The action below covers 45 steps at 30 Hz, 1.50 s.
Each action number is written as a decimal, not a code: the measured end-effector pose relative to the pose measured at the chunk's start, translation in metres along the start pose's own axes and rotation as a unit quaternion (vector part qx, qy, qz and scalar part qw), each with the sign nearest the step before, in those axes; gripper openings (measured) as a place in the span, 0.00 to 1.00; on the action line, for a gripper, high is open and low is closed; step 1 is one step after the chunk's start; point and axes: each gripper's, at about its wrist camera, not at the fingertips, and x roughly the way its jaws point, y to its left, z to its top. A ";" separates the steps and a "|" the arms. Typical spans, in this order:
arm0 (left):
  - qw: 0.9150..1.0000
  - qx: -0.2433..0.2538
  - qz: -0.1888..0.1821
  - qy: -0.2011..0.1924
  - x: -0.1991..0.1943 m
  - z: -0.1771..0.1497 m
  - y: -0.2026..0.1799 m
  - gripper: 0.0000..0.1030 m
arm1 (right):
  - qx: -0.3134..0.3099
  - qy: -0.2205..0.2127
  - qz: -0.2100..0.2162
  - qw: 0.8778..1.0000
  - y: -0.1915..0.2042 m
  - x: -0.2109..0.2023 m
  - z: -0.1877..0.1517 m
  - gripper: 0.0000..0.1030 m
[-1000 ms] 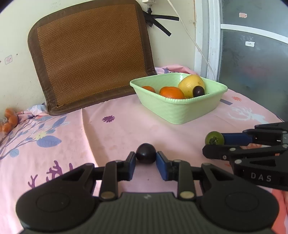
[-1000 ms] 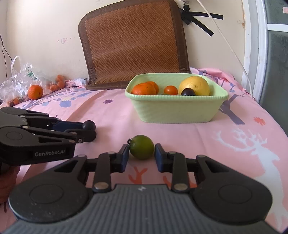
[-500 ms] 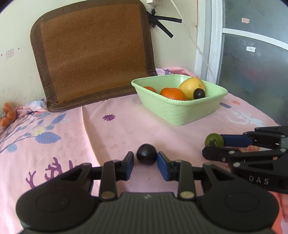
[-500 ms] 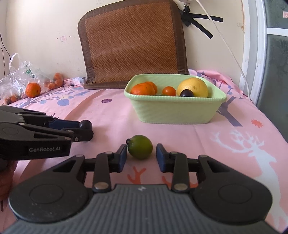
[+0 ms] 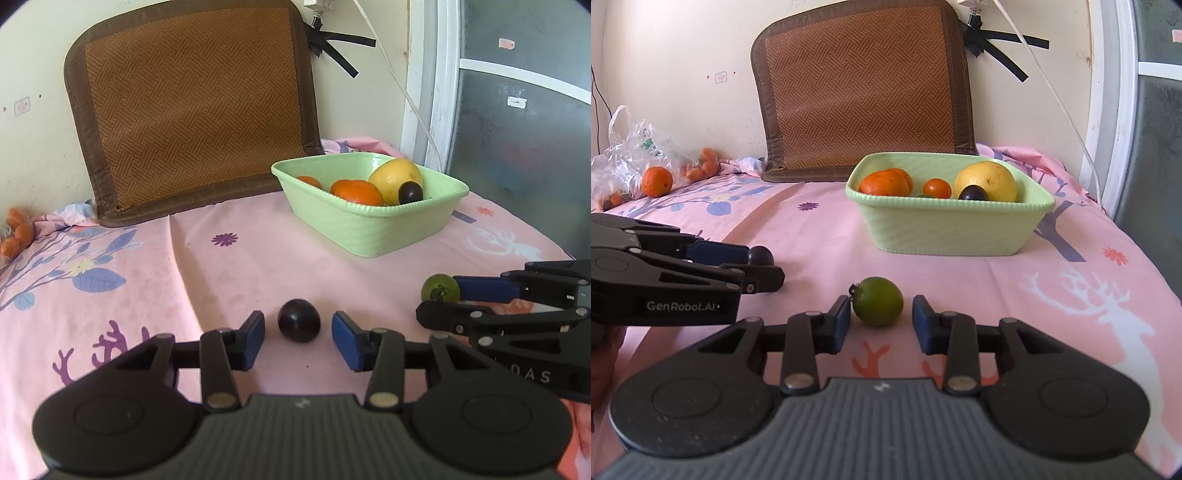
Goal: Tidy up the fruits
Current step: 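Hold the plum and green tomato raised above the bedspread, then lower the plum and green tomato into the basket and open both grippers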
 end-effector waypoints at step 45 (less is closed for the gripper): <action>0.997 0.001 -0.070 -0.037 0.013 0.082 -0.005 0.25 | 0.030 -0.110 -0.014 0.993 -0.029 0.004 0.052 0.31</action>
